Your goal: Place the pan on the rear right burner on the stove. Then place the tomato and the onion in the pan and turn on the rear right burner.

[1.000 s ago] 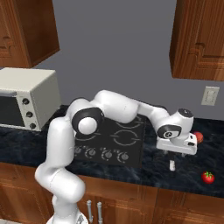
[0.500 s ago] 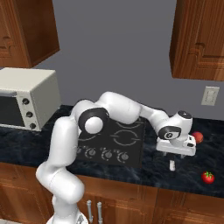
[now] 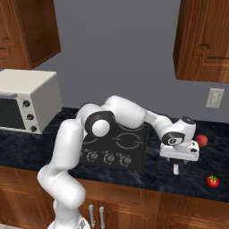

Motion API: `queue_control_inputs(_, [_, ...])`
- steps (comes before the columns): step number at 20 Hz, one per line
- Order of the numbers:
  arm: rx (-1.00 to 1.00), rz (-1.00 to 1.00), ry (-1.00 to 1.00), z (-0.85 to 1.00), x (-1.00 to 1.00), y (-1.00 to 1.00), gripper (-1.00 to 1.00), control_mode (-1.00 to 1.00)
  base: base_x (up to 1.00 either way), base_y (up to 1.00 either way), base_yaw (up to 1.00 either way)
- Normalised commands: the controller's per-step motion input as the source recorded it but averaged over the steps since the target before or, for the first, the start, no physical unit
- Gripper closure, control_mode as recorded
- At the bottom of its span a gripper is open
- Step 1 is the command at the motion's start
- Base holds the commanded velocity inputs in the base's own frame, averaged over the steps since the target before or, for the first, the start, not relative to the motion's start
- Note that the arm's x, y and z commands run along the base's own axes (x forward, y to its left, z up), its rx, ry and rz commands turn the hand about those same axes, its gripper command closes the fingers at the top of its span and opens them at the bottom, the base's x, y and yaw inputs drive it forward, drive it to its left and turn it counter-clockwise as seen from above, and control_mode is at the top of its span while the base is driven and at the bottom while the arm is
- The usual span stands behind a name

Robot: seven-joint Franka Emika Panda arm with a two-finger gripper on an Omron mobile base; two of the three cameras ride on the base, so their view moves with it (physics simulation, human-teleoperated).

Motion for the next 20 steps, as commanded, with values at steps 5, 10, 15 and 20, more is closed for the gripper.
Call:
queue_control_inputs(5, [0.00, 0.02, 0.01, -0.27, 0.00, 0.00, 1.00, -1.00, 0.00, 0.00, 0.00])
queue_control_inputs(10, [0.00, 0.01, 0.01, -0.21, 0.01, 0.00, 1.00, -1.00, 0.00, 0.00, 0.00])
queue_control_inputs(15, [0.00, 0.01, 0.00, -0.05, 0.00, 0.00, 1.00, -1.00, 0.00, 0.00, 0.00])
queue_control_inputs(20, [0.00, 0.03, -0.05, 0.03, 0.00, 0.06, 1.00, -1.00, 0.00, 0.00, 0.00])
